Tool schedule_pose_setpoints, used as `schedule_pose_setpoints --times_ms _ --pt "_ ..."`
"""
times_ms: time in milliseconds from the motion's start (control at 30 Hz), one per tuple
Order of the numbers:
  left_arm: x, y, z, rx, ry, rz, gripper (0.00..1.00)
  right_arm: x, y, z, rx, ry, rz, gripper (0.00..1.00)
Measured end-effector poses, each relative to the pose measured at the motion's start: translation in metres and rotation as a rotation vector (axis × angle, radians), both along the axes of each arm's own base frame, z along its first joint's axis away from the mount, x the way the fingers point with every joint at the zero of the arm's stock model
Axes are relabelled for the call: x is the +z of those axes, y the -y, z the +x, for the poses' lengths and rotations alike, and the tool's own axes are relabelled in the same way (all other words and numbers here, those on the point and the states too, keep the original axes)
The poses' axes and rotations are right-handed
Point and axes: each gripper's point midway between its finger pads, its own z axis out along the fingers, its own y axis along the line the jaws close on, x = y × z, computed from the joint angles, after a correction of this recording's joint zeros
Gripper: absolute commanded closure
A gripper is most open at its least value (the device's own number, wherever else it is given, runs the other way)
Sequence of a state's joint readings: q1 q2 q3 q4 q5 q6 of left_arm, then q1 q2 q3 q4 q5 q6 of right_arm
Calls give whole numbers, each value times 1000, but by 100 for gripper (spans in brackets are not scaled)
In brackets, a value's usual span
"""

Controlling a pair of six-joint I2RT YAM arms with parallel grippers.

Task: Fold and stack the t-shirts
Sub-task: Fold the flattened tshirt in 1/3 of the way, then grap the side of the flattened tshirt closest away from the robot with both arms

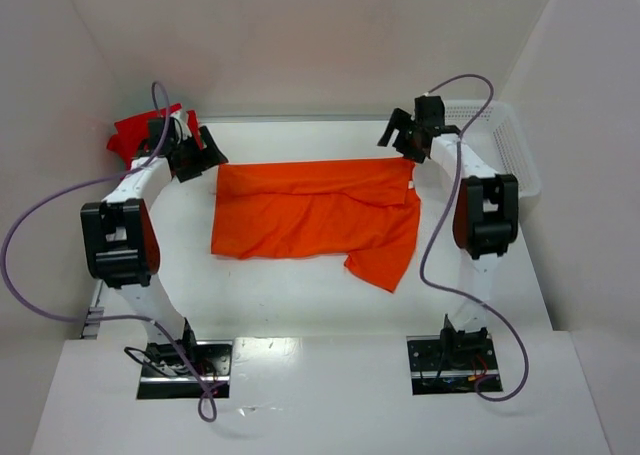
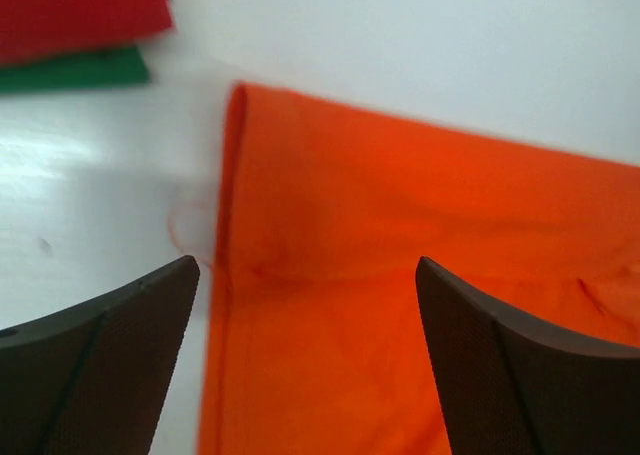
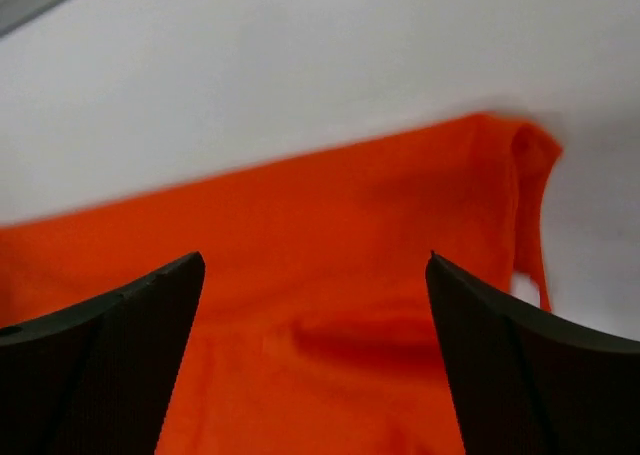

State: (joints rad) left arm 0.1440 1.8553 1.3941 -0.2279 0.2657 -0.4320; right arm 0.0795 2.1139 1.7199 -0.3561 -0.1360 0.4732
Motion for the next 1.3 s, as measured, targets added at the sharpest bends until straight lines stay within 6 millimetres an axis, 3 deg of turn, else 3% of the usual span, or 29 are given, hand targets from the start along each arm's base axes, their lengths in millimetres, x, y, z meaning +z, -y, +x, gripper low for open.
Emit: schedule_pose_setpoints --times_ms 200,267,300,367,500,633,700,833,967,1067,1300 --pt "38 34 -43 -29 35 -30 0 101 -28 -81 24 170 -44 0" --pt "41 43 -60 -38 30 -28 0 119 -19 -110 -9 204 -43 0" --pt "40 46 -70 -36 16 -31 0 118 -12 -122 -32 200 -42 0" --pt "35 47 -86 -20 -14 -29 0 104 -2 -148 -67 158 -36 0" --pt "19 40 -121 48 -86 -12 0 37 11 -206 -123 -63 -45 0" --pt "16 36 -142 109 -111 -19 0 -4 17 -253 -166 -237 -49 4" --pt "19 34 -147 133 -105 -25 0 -7 17 -266 -185 -274 -34 8" --pt "32 29 -152 175 -63 -17 0 -5 6 -274 -211 -290 43 9" --pt "41 26 -154 196 -35 -9 0 -32 4 -303 -254 -391 66 11" --pt "39 26 -157 200 -38 -11 0 -44 -2 -326 -275 -457 80 11" --pt "28 27 -160 212 -75 -23 0 -57 -3 -337 -340 -488 112 14"
